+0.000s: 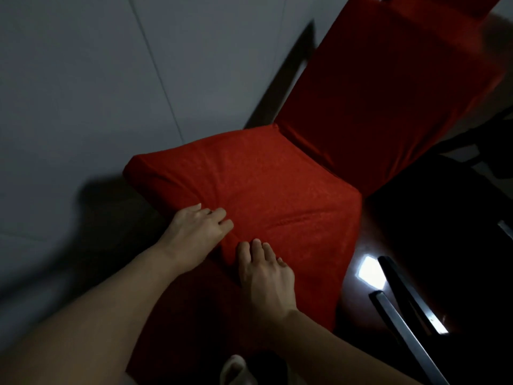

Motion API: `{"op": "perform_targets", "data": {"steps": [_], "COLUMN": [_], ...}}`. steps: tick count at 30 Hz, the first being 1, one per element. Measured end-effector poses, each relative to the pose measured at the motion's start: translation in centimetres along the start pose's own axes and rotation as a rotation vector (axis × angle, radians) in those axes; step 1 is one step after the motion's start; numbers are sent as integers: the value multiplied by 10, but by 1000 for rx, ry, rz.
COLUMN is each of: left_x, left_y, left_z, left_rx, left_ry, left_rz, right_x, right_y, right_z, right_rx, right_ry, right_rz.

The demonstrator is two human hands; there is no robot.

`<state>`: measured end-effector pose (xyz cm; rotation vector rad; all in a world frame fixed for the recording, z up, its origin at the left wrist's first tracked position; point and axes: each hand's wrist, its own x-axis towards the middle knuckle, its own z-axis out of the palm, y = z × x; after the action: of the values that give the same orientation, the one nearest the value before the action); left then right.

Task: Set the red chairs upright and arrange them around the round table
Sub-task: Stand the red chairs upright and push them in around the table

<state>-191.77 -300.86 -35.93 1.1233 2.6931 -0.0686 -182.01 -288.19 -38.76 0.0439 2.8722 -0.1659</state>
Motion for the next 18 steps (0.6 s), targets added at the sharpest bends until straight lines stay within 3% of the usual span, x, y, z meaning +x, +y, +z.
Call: {"op": "perform_targets", "data": {"steps": [5, 11, 15, 18], "left_x": [-44, -85, -106, -117], "left_y": [-6, 2, 8, 8], "left_z": [-25, -58, -89, -110], "left_rx": [93, 104, 106, 105], "left_ry": [-104, -104, -116, -132], "left_rz": [-13, -65, -83, -97], "right_x": [-26, -59, -82, -91], "right_y": [-40, -57, -65, -71], "right_z": [-28, -65, -106, -130], "right_rx": [3, 26, 31, 63], "right_ry": [-26, 9, -114, -115], "right_rz": [-31, -62, -136, -166]}}
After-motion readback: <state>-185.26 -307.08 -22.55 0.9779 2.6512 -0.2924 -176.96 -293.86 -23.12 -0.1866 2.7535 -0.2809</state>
